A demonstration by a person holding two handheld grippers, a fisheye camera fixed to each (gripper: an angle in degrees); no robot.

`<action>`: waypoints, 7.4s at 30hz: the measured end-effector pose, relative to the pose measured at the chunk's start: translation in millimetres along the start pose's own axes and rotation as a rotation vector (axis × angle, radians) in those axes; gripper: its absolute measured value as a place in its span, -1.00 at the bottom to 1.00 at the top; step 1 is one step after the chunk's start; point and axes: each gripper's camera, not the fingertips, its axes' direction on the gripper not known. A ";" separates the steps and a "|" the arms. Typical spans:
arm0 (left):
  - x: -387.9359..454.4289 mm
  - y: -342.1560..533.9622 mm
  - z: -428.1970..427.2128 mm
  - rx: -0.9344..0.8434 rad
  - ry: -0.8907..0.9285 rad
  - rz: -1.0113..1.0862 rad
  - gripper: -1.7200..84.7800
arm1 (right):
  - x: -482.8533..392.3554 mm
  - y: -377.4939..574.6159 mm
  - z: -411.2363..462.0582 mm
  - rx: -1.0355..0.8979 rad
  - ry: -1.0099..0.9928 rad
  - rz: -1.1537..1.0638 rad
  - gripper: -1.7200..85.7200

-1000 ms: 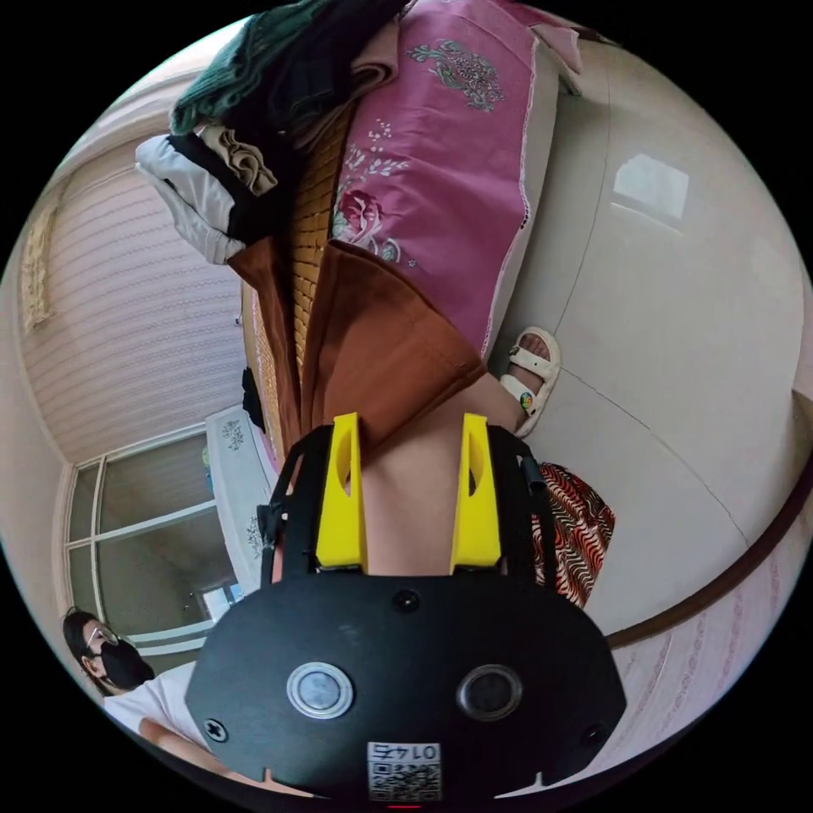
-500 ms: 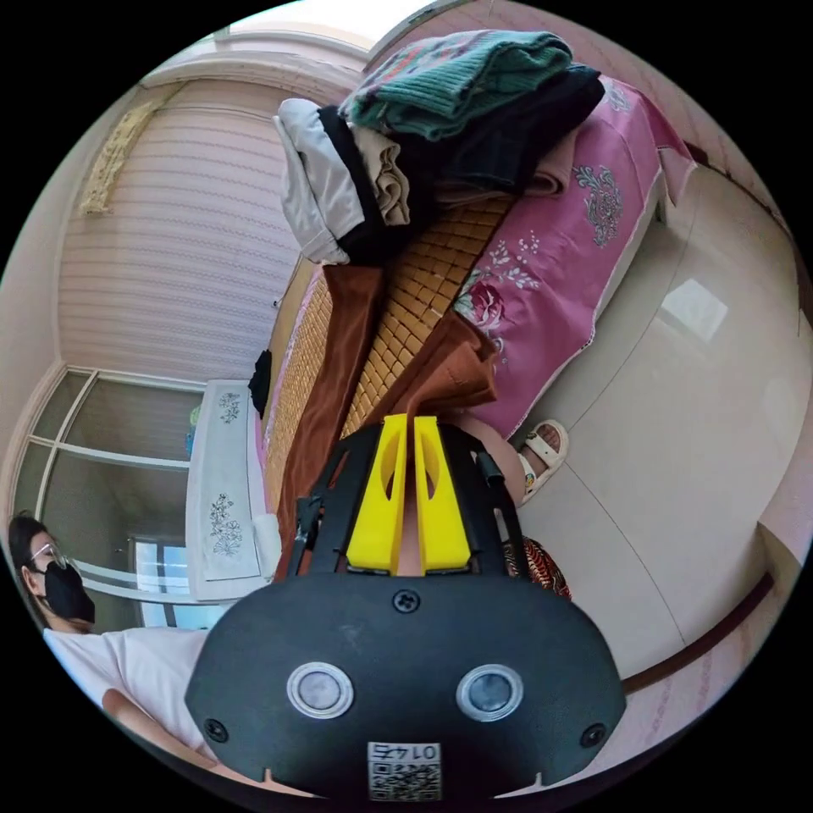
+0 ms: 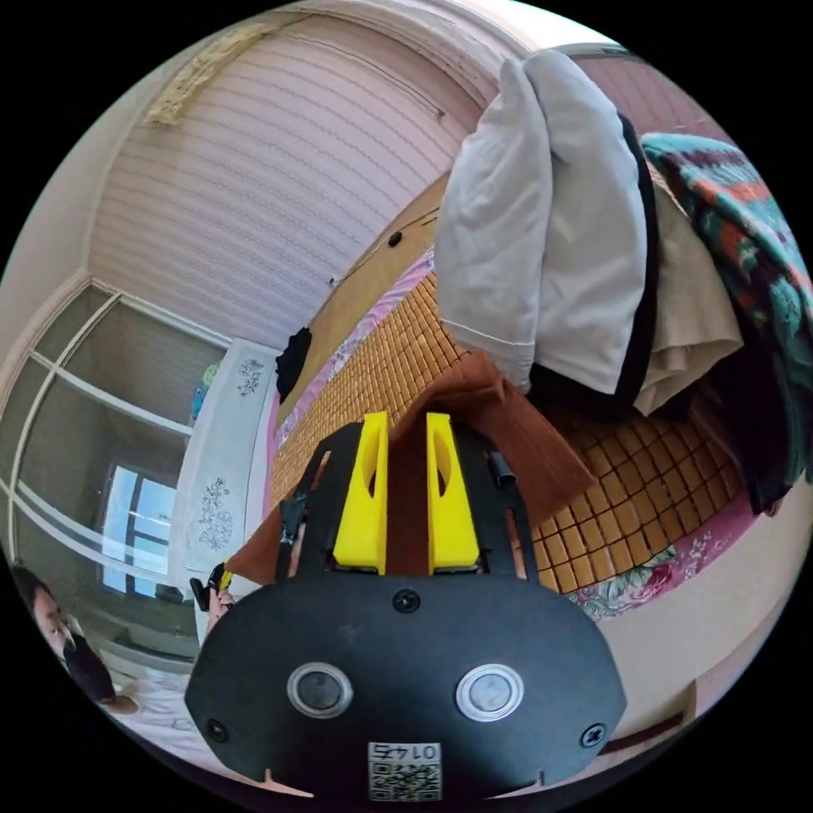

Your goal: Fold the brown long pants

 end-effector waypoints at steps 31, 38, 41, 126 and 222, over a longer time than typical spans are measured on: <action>144.6 90.5 262.9 -0.647 -0.606 0.483 -0.95 | 105.1 175.7 69.7 0.012 0.131 0.235 -0.91; 251.8 169.0 275.0 -0.553 -0.395 0.862 -0.83 | 73.8 174.2 96.3 0.021 0.194 0.200 -0.89; 276.9 197.2 319.2 -0.592 -0.263 0.883 -0.81 | 57.8 160.3 129.9 -0.083 0.226 0.191 -0.90; 123.2 148.3 246.4 -0.397 -0.349 0.241 -0.98 | 91.9 91.5 180.0 0.025 0.391 0.143 -0.84; 68.8 183.0 99.0 -0.501 -0.290 0.384 -0.68 | -481.2 443.8 819.1 -0.778 0.143 -1.645 -0.97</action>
